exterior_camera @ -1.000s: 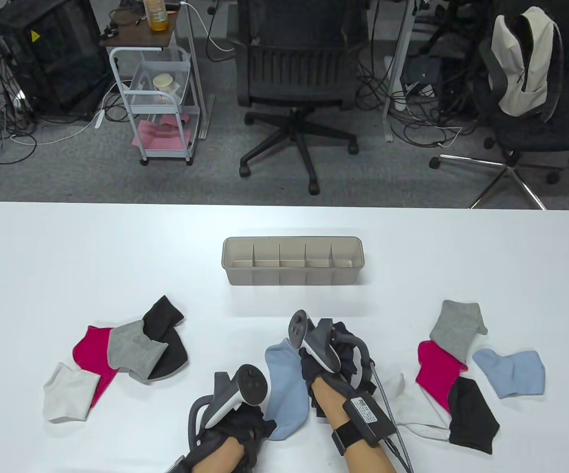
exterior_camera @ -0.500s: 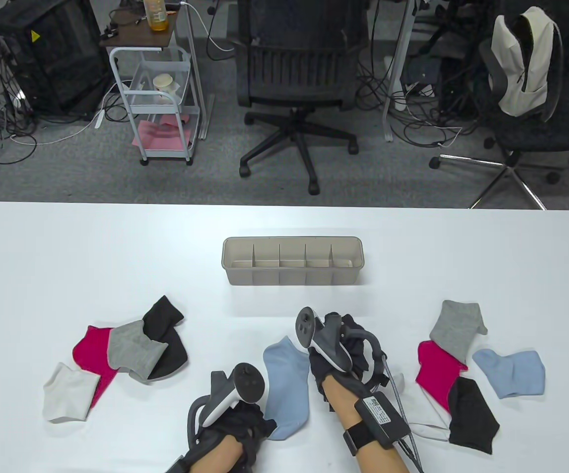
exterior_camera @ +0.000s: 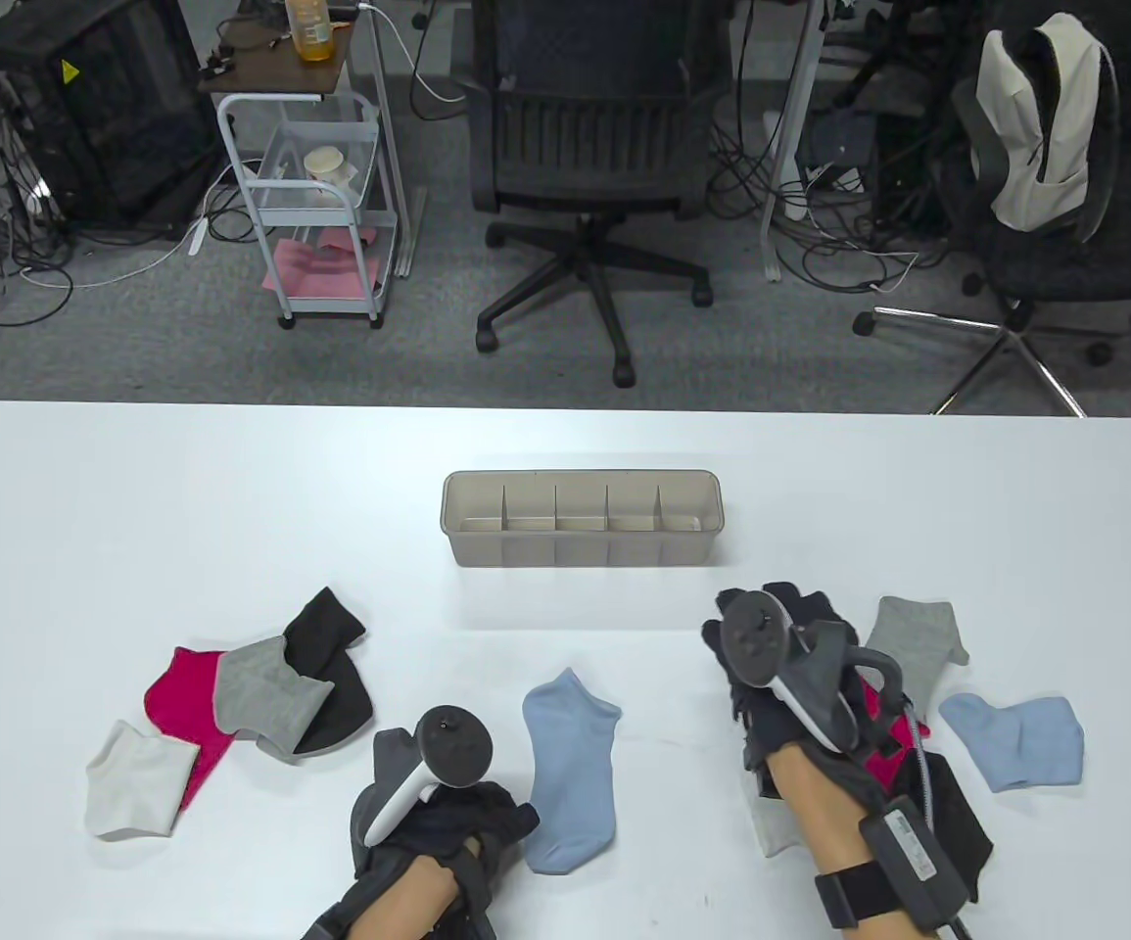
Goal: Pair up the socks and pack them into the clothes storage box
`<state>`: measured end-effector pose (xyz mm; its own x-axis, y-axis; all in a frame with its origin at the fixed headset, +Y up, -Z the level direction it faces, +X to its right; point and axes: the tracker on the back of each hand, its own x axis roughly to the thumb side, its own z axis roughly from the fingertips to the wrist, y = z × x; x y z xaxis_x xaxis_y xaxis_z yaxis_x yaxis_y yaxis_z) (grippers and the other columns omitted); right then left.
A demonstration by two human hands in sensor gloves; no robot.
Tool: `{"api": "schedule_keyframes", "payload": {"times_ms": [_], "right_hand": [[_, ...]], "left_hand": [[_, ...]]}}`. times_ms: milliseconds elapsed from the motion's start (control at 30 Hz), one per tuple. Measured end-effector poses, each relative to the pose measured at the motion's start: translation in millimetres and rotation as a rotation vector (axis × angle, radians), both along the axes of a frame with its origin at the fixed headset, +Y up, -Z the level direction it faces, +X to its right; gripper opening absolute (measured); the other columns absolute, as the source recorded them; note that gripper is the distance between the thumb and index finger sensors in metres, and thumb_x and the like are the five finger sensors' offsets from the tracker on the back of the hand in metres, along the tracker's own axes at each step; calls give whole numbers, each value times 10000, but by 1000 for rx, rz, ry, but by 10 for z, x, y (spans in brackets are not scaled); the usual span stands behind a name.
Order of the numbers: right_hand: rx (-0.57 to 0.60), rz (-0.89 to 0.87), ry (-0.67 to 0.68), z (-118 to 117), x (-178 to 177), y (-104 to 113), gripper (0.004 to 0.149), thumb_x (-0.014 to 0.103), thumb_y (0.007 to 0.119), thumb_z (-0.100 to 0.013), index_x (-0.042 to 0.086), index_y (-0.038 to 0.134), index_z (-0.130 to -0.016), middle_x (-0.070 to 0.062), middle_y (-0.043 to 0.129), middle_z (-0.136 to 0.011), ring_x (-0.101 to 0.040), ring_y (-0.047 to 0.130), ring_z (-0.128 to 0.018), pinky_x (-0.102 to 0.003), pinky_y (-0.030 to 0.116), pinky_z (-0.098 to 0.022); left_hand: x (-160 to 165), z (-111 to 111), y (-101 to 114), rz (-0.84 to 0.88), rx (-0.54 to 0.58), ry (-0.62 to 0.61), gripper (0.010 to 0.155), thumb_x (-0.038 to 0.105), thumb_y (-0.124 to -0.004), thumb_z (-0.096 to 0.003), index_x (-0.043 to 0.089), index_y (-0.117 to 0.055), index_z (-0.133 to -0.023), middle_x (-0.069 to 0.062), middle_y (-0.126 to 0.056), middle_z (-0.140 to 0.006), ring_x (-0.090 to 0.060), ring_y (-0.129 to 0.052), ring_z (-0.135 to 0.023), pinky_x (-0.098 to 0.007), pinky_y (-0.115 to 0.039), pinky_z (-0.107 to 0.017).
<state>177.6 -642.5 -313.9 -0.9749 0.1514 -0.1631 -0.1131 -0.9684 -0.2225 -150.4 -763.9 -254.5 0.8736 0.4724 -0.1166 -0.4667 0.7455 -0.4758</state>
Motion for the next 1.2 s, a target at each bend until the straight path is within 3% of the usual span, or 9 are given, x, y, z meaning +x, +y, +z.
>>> {"api": "schedule_keyframes", "payload": {"times_ms": [167, 300, 467, 600, 833, 1000, 1200], "right_hand": [[95, -72, -108, 142, 646, 137, 476, 572, 775, -369, 415, 848, -813, 74, 913, -749, -155, 848, -543, -377, 717, -467], [105, -80, -202, 254, 1164, 140, 478, 570, 781, -364, 416, 849, -811, 77, 925, -729, -153, 856, -526, -375, 724, -457], [92, -60, -321, 366, 1724, 34, 479, 556, 807, -361, 433, 833, -824, 78, 923, -727, -153, 853, -528, -378, 721, -460], [29, -88, -401, 376, 2050, -165, 475, 538, 828, -361, 445, 830, -827, 68, 910, -745, -163, 841, -542, -385, 709, -471], [-143, -67, -499, 347, 2400, -719, 492, 526, 845, -361, 461, 807, -847, 49, 878, -794, -179, 815, -577, -399, 686, -494], [-232, -142, -525, 319, 2522, -1031, 548, 544, 840, -359, 482, 743, -894, 27, 812, -869, -197, 761, -630, -413, 638, -532], [-300, -166, -546, 265, 2531, -1234, 532, 542, 830, -366, 491, 748, -890, 13, 775, -893, -210, 718, -653, -425, 599, -551]], "left_hand": [[-96, 23, 189, 88, 180, 21, 578, 434, -723, -496, 162, -749, -1006, -207, -783, -980, -503, -768, -820, -684, -615, -573], [-98, -4, 296, 311, 323, -63, 614, 413, -704, -511, 326, -530, -1093, -108, -404, -1207, -460, -367, -1098, -715, -353, -704], [-79, -16, 363, 388, 437, -129, 664, 446, -695, -509, 411, -392, -1099, -9, -182, -1239, -373, -122, -1155, -719, -188, -719], [-79, -16, 349, 381, 434, -127, 675, 456, -690, -510, 429, -356, -1096, 9, -130, -1233, -350, -62, -1155, -725, -154, -713], [-80, -28, 336, 381, 424, -117, 677, 456, -689, -511, 417, -357, -1100, 1, -128, -1233, -356, -54, -1152, -729, -154, -708], [-65, -32, 328, 377, 418, -123, 685, 460, -687, -511, 415, -340, -1100, -9, -132, -1234, -358, -55, -1151, -732, -157, -706], [-57, -39, 323, 373, 411, -118, 690, 461, -686, -512, 396, -340, -1105, -22, -136, -1233, -361, -59, -1149, -733, -158, -704]]}}
